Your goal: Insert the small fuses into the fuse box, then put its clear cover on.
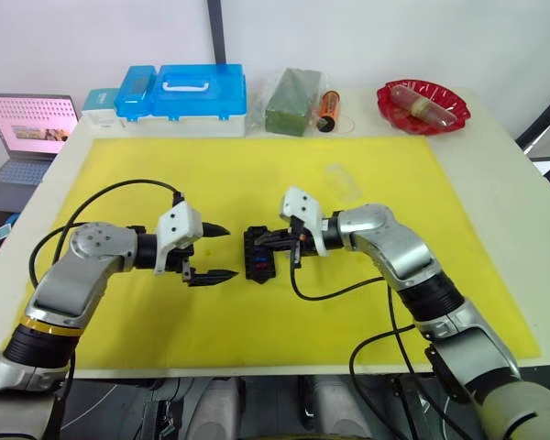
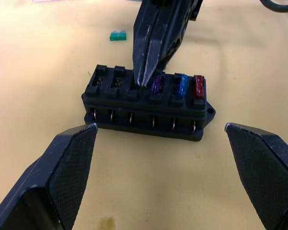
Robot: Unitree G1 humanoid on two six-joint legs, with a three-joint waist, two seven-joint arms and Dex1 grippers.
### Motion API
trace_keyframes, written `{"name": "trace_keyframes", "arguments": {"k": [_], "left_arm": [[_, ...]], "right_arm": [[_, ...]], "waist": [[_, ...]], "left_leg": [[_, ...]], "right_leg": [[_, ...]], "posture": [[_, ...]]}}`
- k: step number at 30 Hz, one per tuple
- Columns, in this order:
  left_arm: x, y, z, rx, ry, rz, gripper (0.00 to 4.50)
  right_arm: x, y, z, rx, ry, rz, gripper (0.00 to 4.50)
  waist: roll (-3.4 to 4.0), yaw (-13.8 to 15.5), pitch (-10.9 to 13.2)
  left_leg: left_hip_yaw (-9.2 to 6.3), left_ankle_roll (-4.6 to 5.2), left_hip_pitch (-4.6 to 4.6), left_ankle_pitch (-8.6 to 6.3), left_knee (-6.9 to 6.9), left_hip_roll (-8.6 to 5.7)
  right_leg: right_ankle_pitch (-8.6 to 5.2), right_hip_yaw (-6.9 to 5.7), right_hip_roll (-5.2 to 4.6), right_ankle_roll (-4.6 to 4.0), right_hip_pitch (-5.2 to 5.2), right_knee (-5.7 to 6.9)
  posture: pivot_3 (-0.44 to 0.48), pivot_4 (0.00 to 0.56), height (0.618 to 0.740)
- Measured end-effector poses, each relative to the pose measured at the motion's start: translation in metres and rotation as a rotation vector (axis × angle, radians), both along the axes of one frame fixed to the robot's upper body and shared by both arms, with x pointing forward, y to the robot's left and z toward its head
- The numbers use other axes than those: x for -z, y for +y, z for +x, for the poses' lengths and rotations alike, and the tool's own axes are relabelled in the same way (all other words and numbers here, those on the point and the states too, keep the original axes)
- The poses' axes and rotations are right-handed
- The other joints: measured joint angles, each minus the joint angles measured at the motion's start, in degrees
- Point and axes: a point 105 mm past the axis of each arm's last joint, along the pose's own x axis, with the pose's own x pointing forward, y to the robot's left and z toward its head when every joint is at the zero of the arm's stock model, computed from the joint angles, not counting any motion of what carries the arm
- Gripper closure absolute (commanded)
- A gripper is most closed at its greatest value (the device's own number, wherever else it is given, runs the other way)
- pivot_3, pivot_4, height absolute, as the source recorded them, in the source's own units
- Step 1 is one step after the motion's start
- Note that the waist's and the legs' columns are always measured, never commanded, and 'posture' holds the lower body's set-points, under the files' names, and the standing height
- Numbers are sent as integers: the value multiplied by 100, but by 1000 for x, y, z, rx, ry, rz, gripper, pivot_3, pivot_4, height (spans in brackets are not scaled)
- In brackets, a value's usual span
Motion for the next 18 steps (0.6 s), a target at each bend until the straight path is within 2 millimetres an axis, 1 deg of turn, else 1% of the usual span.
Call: {"name": "trace_keyframes", "arguments": {"k": [2,5,7,9,10,11,13,15,16,18], "left_arm": [[-3,-1,1,3,-7,-1,0],[-6,1,3,0,-15,1,0],[-6,5,4,-7,-8,5,0],[-7,10,6,-22,0,11,0],[-9,16,8,-46,7,14,0],[-11,20,9,-60,10,15,0],[-17,27,11,-86,25,22,0],[-22,36,12,-117,43,27,0],[-23,38,12,-125,49,28,0],[-25,40,12,-131,62,26,0]], "right_arm": [[-8,0,-2,1,8,31,4490],[-30,-1,-6,-5,-12,94,4490],[-46,-7,-9,-2,-41,115,4490],[-56,-23,-11,15,-67,94,4490],[-61,-34,-11,36,-80,79,4490],[-64,-41,-11,50,-88,69,4490],[-61,-62,-16,78,-78,10,4490],[-57,-84,-19,124,-48,-30,4067],[-57,-90,-19,139,-41,-36,3829],[-60,-106,-21,177,-21,-44,3161]], "waist": [[1,-5,2],[1,-5,2],[1,-6,2],[0,18,3],[-1,20,3],[-2,19,4],[-3,23,4],[-1,10,6],[-2,4,6],[-1,-16,6]], "left_leg": [[-1,0,-5,0,0,0],[-1,0,-5,0,-1,0],[-1,0,-5,0,-2,0],[-2,0,-8,0,0,0],[-1,0,-8,0,0,-1],[-1,0,-8,0,0,-1],[-2,0,-10,0,-1,-1],[1,0,-10,0,-2,-1],[1,0,-9,0,-1,0],[1,0,-8,0,-3,1]], "right_leg": [[0,0,0,0,-5,0],[0,0,0,0,-5,0],[0,0,0,0,-5,-1],[0,-2,-1,0,-5,-2],[0,-2,-2,0,-5,-4],[0,-2,-2,1,-5,-4],[-1,-4,-2,1,-5,-7],[-1,-3,-2,1,-5,-8],[-1,-3,-1,1,-5,-8],[-2,-3,0,0,-6,-7]], "posture": [[0,150,740],[0,150,740],[0,150,740],[0,150,740],[0,150,740],[0,150,740],[0,150,740],[0,150,740],[0,150,740],[0,150,740]]}}
